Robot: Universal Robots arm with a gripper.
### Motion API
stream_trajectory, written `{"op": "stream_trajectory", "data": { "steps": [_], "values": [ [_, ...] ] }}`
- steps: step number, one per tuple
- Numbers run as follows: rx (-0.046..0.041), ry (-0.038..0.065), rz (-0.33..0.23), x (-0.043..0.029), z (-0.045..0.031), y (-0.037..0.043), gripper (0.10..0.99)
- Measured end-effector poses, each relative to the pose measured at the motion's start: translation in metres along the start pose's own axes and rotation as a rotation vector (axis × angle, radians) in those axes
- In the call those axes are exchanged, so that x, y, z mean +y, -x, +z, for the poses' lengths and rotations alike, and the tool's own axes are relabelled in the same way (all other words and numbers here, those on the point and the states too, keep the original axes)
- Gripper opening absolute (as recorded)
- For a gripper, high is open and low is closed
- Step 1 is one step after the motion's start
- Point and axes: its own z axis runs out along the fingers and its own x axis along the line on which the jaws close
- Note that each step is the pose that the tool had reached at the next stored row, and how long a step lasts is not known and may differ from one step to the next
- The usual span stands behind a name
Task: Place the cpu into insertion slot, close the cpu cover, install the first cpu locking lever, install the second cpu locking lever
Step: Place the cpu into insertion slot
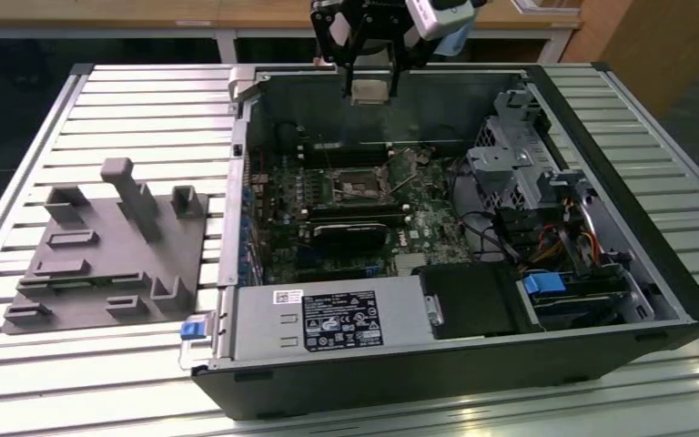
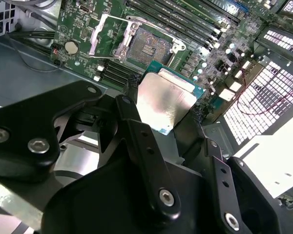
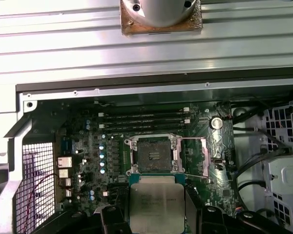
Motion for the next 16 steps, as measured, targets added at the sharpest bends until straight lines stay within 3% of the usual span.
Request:
{"op": "stream_trajectory", "data": {
  "steps": [16],
  "values": [
    [-0.0015,0.000,0.017,0.0000,0.0000,0.0000,0.541]
  ]
}}
